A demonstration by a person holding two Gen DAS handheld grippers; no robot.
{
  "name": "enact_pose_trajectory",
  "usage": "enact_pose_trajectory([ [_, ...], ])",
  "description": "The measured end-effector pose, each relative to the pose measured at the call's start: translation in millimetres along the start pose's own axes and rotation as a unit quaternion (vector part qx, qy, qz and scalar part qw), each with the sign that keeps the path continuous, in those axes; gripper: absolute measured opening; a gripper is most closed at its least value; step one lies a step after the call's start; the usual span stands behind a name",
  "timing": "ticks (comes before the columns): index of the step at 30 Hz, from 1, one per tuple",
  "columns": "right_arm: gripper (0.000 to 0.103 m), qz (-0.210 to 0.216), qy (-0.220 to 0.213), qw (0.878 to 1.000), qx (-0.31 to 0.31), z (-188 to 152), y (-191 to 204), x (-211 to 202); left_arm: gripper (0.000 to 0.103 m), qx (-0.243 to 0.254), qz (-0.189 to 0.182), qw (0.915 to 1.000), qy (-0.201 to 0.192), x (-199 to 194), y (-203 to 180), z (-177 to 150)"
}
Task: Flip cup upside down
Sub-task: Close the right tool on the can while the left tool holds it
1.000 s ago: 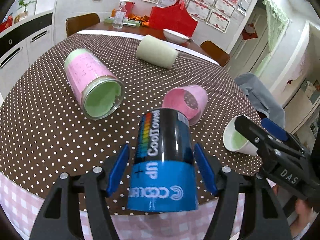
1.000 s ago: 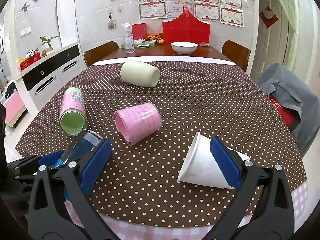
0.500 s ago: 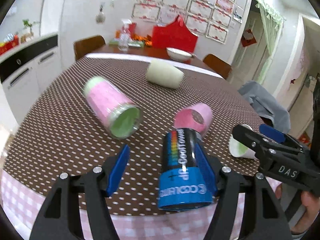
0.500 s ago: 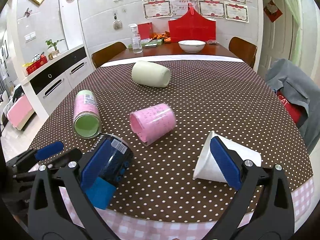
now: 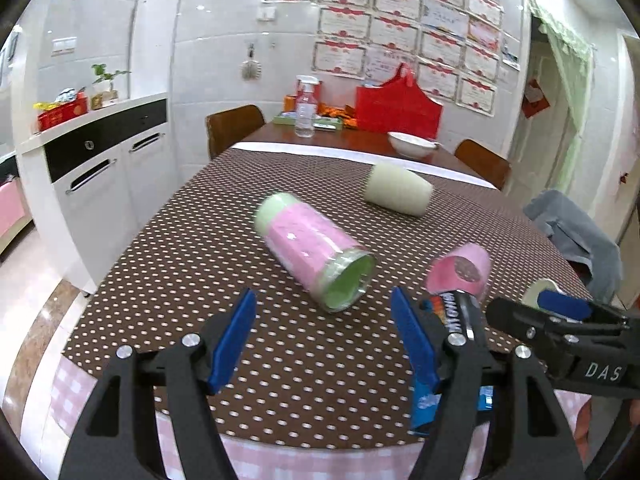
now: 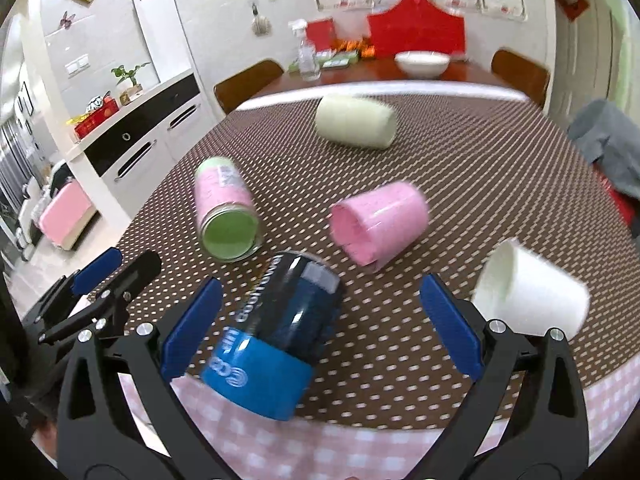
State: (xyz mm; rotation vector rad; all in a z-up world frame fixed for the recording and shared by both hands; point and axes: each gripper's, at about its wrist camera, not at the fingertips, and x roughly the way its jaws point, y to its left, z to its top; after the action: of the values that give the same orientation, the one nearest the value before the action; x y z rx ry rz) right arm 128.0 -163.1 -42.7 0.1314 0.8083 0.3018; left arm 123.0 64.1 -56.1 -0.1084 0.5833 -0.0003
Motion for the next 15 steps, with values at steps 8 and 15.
enact_pose_trajectory([
  [8, 0.097, 0.03, 0.066, 0.996, 0.047, 4.0, 1.7, 31.5, 0.069, -0.007, 0.008, 0.9999, 0.001, 5.4, 17.0, -0.2],
  [15, 0.089, 0.043, 0.111, 0.99, 0.078, 0.5, -3.9, 55.2, 0.069, -0.003, 0.006, 0.9999, 0.014, 15.3, 16.5, -6.0],
])
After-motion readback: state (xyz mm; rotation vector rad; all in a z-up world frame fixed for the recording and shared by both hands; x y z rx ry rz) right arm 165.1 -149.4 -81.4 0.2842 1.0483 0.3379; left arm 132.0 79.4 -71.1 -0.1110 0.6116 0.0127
